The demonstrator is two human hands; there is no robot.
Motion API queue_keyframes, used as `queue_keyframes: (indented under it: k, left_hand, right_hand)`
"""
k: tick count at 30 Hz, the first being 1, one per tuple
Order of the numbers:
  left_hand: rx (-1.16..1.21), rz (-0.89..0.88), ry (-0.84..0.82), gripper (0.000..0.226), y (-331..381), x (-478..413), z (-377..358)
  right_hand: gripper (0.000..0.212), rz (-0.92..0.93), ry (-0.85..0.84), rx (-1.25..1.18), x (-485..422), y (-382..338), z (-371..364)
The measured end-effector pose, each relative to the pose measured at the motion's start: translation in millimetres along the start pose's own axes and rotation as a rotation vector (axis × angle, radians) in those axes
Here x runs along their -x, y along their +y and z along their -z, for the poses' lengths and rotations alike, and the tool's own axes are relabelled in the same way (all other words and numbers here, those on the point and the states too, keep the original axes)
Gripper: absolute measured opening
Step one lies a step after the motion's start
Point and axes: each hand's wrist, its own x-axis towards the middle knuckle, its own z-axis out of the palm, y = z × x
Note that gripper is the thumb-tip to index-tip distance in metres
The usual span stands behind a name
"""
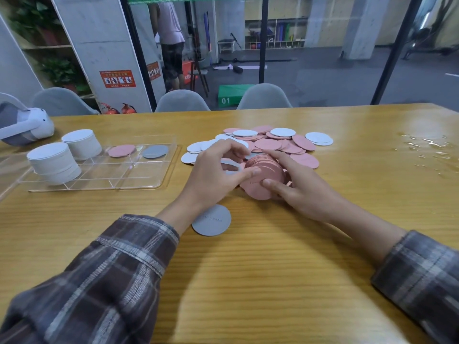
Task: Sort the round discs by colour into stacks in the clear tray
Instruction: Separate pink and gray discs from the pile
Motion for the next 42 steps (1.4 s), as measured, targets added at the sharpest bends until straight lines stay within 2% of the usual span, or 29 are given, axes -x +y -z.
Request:
queue_keyframes:
  k: [2, 4, 7, 13, 14, 17, 19, 25, 30, 35, 38, 40, 42]
  left_hand:
    - [-0.022, 0.09, -0.113, 0.056, -6.8, 0.2, 1.2]
    - [-0.109, 0.075, -0.224, 0.06, -12.9, 1.7, 0.8]
    - [-0.224, 0.024, -0.241, 0.046, -16.0, 2.8, -0.4]
    - [-0.252, -0.035, -0.245, 0.019, -11.4, 8.8, -6.8]
    - [-0.265, -0.025, -0.266, 0.022, -11.4, 11.4, -10.9]
    - [-0.42, 0.003, -0.272, 0.067, -7.3, 18.2, -22.2]
    - [-0.466, 0.019, -0.268, 0.071, -2.5, 21.9, -25.0]
    - [-0.426, 0.062, -0.289, 0.065, 1.4, 22.3, -25.2]
    - [-0.326, 0.057, -0.19, 0.043, -2.7, 19.9, -20.0]
    - [-0.408, 0.069, -0.221, 0.059, 2.7, 22.4, -17.9]
    - [-0.448, 0.092, -0.292, 0.061, 6.3, 24.7, -23.3]
    - [-0.472, 0.081, -0.315, 0.058, 7.8, 27.7, -28.5]
    - [-0.413, 0.075, -0.288, 0.043, 6.8, 25.7, -26.3]
  right_hand:
    - [0.06, -0.007, 0.018, -0.014, -0.2, -0.7, 1.1]
    - [0.054, -0.015, 0.019, -0.015, 0.4, -0.4, 1.4]
    - [0.052, -0.022, -0.014, 0.008, 1.9, 0.1, -0.3]
    - [0.073, -0.058, -0.073, 0.182, 4.5, 1.3, -4.1]
    - [0.076, -0.069, -0.078, 0.216, 5.3, 0.6, -5.6]
    - [0.082, -0.08, -0.075, 0.236, 7.1, -2.2, -7.7]
    - [0.082, -0.082, -0.072, 0.219, 7.0, -3.4, -5.9]
    - [0.077, -0.082, -0.05, 0.188, 6.5, 0.0, -8.2]
    - [0.061, -0.045, 0.036, 0.114, 5.3, 5.2, -7.9]
    - [0.059, -0.046, 0.024, 0.163, 7.3, 6.2, -3.7]
    - [0.071, -0.095, -0.022, 0.184, 7.9, 4.6, -2.5]
    - [0.07, -0.107, -0.044, 0.18, 8.0, 5.3, -2.1]
    - [0.061, -0.111, -0.05, 0.172, 8.1, 5.2, -0.8]
